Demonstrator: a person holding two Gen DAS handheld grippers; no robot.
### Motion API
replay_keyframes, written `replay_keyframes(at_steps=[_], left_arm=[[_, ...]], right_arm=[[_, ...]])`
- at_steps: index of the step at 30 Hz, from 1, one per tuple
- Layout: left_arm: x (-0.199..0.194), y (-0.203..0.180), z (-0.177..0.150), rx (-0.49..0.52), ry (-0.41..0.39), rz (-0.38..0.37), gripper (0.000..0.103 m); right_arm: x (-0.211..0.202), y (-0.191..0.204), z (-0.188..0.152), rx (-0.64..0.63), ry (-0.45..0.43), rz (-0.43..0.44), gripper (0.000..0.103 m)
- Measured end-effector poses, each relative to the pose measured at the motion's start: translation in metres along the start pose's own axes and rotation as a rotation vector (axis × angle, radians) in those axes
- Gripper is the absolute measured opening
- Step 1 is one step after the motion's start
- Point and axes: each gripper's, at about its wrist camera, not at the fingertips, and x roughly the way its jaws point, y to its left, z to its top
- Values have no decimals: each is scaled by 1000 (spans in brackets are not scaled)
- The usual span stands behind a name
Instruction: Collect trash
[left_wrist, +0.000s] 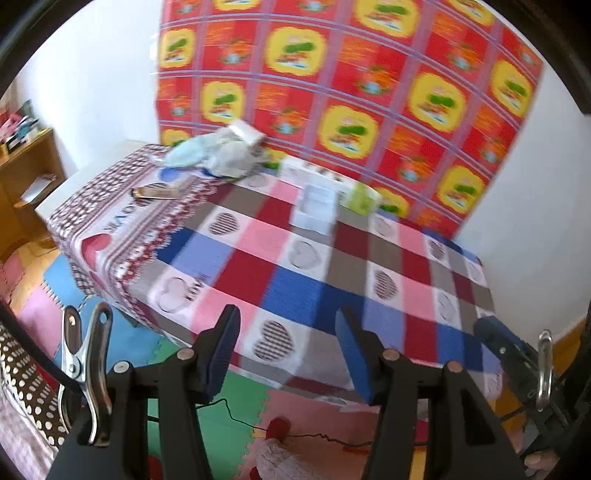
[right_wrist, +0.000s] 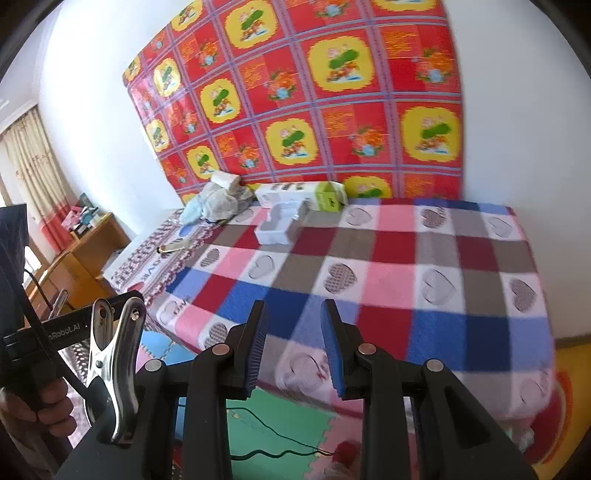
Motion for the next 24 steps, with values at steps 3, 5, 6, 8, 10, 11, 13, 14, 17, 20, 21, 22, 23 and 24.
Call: replay_keyframes(at_steps=[3, 5, 6, 8, 10, 11, 13, 14, 17, 20, 21, 22, 23, 24], left_arm=[[10, 22, 17, -45, -6, 43, 57], [17, 32, 27, -60, -8, 58, 57], [21, 38, 33, -67, -8, 70, 57], [29, 48, 43, -85, -11, 94, 57], [38, 60, 53, -119, -3, 113, 57], [41, 64, 57, -129, -1, 115, 57], [51, 75, 66, -155, -1, 134, 57], [55, 80, 70, -164, -2, 147, 57], [64, 94, 79, -187, 4, 169, 57], [74, 111, 91, -215, 1, 200, 57], [78, 118, 96, -219, 5, 205, 57], [82, 123, 100, -225, 10, 210, 57], [86, 130, 105, -226, 14, 212, 57], [91, 136, 110, -225, 19, 217, 57]], right_arm=[[22, 8, 13, -24, -1, 29, 31], [35, 11, 20, -33, 0, 34, 31], [42, 12, 24, -32, 2, 39, 31], [55, 13, 33, -34, 8, 52, 31], [68, 15, 44, -44, 15, 57, 31], [73, 15, 49, -45, 17, 61, 31], [85, 16, 59, -49, 23, 74, 31], [90, 16, 62, -50, 22, 75, 31], [108, 20, 72, -53, 39, 76, 31], [122, 23, 76, -50, 60, 88, 31], [127, 24, 78, -53, 63, 82, 31], [130, 25, 79, -51, 67, 78, 32], [134, 26, 80, -44, 74, 77, 33], [139, 26, 81, -35, 82, 77, 33]])
